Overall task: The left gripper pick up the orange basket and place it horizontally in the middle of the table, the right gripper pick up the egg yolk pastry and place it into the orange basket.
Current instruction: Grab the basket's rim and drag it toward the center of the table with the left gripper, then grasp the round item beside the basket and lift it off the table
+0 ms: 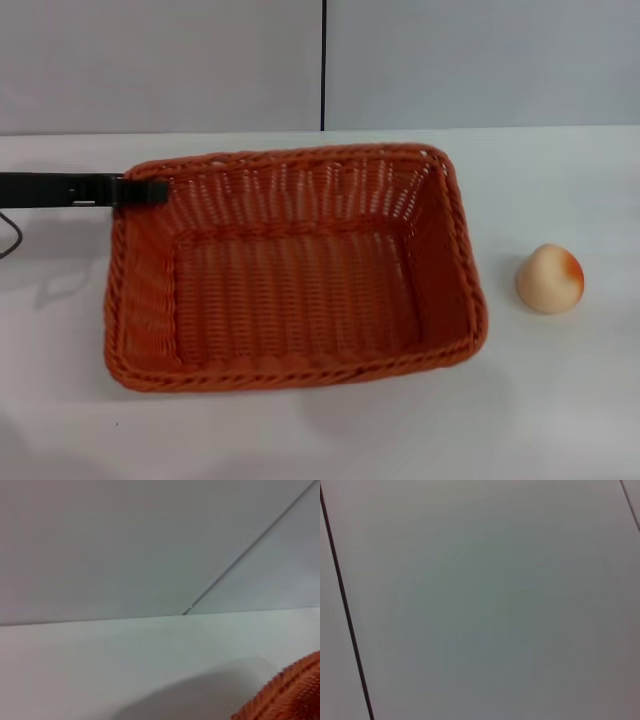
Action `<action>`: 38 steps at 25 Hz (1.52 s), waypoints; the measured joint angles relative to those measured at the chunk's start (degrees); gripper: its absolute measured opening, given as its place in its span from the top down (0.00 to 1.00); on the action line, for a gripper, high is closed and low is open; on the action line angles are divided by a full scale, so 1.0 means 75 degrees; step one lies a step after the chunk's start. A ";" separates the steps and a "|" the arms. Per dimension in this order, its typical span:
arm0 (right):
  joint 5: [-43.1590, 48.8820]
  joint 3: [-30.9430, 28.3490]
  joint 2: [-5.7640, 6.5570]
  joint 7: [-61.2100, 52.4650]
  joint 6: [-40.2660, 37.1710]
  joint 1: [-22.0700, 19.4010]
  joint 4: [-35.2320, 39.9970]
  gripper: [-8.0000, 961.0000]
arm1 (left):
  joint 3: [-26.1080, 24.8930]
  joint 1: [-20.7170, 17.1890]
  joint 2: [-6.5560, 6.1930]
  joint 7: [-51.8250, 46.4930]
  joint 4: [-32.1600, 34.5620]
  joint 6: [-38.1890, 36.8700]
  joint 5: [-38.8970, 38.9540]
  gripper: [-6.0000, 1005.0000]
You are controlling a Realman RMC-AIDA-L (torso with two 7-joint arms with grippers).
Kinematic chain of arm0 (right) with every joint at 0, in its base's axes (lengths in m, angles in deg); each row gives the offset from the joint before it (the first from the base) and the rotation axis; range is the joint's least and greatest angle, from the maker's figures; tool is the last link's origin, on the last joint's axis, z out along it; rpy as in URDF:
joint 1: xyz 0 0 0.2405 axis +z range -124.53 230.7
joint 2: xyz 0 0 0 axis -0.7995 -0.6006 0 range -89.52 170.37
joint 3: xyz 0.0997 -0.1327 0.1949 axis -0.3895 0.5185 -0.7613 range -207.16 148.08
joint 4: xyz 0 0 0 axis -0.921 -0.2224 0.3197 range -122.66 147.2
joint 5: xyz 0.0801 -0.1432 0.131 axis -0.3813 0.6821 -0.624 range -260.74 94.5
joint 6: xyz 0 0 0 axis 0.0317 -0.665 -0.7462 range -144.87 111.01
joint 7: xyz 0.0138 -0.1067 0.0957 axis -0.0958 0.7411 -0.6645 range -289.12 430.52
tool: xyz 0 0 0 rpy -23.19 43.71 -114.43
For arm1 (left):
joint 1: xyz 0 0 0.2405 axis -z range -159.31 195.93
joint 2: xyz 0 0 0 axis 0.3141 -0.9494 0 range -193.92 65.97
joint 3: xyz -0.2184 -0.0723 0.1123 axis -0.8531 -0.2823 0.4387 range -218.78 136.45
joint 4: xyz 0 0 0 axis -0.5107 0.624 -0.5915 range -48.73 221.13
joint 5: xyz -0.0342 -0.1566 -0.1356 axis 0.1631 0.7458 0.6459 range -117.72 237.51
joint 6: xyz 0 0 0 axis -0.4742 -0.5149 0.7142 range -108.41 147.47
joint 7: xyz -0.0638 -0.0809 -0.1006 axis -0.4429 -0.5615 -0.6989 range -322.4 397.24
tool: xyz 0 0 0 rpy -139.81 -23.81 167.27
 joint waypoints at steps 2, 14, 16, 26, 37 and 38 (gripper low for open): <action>0.0000 0.0000 -0.0002 0.0000 0.0000 -0.0009 0.0000 0.34 | 0.0002 0.0060 -0.0001 0.0023 -0.0058 -0.0068 -0.0010 0.75; 0.0002 0.0073 -0.0012 0.0001 0.0001 -0.0057 -0.0004 0.34 | 0.0082 0.0139 -0.0143 0.0096 -0.0087 -0.0143 -0.0446 0.55; 0.0004 0.0109 -0.0016 -0.0001 0.0001 -0.0058 -0.0022 0.34 | 0.0078 0.0150 -0.0161 0.0103 -0.0082 -0.0125 -0.0538 0.45; 0.0409 0.2092 0.0123 -0.1849 -0.0003 -0.0205 0.0871 0.34 | -0.1155 0.0139 -0.0018 0.2398 -0.0099 0.0280 0.0664 0.20; 0.6461 0.3642 0.1201 -0.8680 -0.1268 0.0385 0.3969 0.34 | -0.1137 -0.0484 0.0014 0.5902 -0.1281 -0.0436 0.4691 0.20; 0.7600 0.3621 0.1313 -0.9564 -0.1939 0.0711 0.4479 0.34 | -0.1140 -0.0492 0.0016 0.6149 -0.1404 -0.0561 0.4863 0.20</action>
